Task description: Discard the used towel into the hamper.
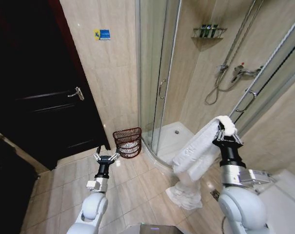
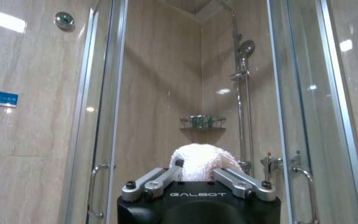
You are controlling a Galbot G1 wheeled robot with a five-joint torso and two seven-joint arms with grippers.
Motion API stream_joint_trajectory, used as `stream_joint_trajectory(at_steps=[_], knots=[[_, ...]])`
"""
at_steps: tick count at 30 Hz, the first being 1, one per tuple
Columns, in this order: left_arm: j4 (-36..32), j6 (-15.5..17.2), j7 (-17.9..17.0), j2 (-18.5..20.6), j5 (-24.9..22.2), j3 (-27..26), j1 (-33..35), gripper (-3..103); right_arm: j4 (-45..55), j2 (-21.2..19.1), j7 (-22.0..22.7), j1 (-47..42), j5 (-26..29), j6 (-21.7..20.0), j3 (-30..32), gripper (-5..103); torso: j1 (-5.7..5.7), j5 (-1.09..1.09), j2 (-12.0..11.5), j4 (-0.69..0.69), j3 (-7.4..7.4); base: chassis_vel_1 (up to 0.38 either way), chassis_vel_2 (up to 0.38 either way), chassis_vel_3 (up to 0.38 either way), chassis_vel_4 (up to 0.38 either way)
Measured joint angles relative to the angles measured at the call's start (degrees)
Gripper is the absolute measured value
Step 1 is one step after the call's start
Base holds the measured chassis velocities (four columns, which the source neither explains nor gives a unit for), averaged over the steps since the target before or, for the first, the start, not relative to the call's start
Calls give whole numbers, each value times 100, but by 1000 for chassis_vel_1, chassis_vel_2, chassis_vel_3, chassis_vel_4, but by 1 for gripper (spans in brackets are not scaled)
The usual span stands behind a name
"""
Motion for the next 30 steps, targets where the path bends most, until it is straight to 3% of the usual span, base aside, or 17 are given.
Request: stream_joint_trajectory(at_steps=[26, 30], knots=[[81, 79, -206, -19, 128, 117, -105, 100, -4, -43, -108, 128, 89, -81, -10, 3, 5, -1, 8, 3, 6, 67, 75, 31, 27], [80, 127, -236, -19, 128, 119, -126, 100, -19, -38, -120, 135, 91, -82, -18, 3, 47, -1, 99, 0, 50, 52, 65, 29, 35]])
